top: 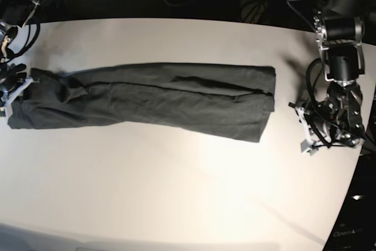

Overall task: Fold the T-shirt properly
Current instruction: 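Move the left gripper down to the opposite strip end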

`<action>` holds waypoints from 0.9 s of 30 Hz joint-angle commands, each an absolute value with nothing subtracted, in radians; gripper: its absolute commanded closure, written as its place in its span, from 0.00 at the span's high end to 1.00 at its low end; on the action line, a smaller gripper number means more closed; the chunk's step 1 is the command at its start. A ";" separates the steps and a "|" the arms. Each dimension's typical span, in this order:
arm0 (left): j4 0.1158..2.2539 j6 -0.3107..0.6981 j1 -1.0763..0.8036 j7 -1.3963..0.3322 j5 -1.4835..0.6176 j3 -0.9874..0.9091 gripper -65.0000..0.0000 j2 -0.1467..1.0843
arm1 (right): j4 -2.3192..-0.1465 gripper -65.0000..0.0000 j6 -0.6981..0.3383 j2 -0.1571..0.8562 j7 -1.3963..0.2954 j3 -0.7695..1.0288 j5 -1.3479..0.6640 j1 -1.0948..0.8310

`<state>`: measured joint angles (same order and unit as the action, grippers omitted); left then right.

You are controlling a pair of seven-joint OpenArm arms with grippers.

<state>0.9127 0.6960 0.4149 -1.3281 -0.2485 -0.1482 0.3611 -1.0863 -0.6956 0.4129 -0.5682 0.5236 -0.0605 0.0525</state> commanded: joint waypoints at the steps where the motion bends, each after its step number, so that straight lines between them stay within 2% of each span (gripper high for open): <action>1: 0.886 0.698 0.374 -1.391 -0.211 -0.142 0.06 0.360 | -1.082 0.12 -0.698 0.423 -0.607 0.521 -0.035 0.053; 10: 0.897 0.698 0.375 -1.396 -0.223 -0.143 0.07 0.375 | -1.084 0.12 -0.698 0.421 -0.607 0.521 -0.035 0.048; 15: 0.897 0.698 0.375 -1.396 -0.401 -0.140 0.07 0.383 | -1.082 0.12 -0.698 0.420 -0.607 0.521 -0.033 0.048; 20: 0.897 0.698 0.374 -1.396 -0.605 -0.133 0.07 0.447 | -1.082 0.12 -0.698 0.423 -0.607 0.519 -0.031 0.047; 27: 0.892 0.698 0.361 -1.396 -0.756 -0.134 0.08 0.512 | -1.095 0.12 -0.698 0.423 -0.607 0.519 -0.031 0.021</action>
<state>0.8829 0.6994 0.3435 -1.3815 -0.7624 -0.1310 0.4911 -1.0969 -0.6895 0.4133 -0.5484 0.5213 -0.0628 0.0273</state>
